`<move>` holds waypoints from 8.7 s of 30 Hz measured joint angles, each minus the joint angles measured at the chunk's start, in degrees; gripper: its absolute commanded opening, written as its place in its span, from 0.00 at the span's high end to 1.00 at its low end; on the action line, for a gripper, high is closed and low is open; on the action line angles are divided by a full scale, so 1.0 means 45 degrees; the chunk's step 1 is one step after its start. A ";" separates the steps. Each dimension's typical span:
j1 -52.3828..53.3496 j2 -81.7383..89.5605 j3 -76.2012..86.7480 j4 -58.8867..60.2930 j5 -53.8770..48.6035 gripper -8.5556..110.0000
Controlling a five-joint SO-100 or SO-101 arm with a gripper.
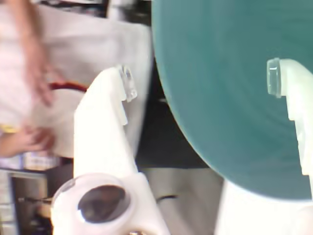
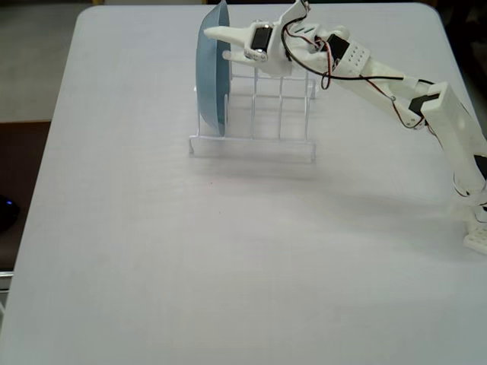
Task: Would you please take all the plates for me?
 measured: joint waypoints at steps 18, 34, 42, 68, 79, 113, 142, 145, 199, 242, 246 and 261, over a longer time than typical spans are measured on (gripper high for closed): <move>-0.0020 0.0312 0.0000 -0.0273 -0.0391 0.65; -0.0020 -0.0273 0.0000 -0.2441 0.0391 0.70; 0.0098 -0.0918 0.0000 -0.2695 0.1211 0.82; 0.0117 0.2578 -0.0645 0.0195 -0.2910 0.93; -0.1602 0.6934 0.2285 0.0195 -0.2969 0.93; -0.6934 0.7305 0.3867 -0.6992 -0.1250 0.93; -0.6074 1.2148 1.0742 -0.3867 0.3242 0.61; -0.6074 1.3203 1.2500 -0.3164 0.5391 0.64; -0.4355 2.8906 3.2930 -0.0781 0.7363 0.93; -0.4180 2.8906 3.3730 -0.0547 0.6855 0.93; -0.4180 2.8906 3.3730 -0.0547 0.6855 0.93; -0.4180 2.8906 3.3730 -0.0547 0.6855 0.93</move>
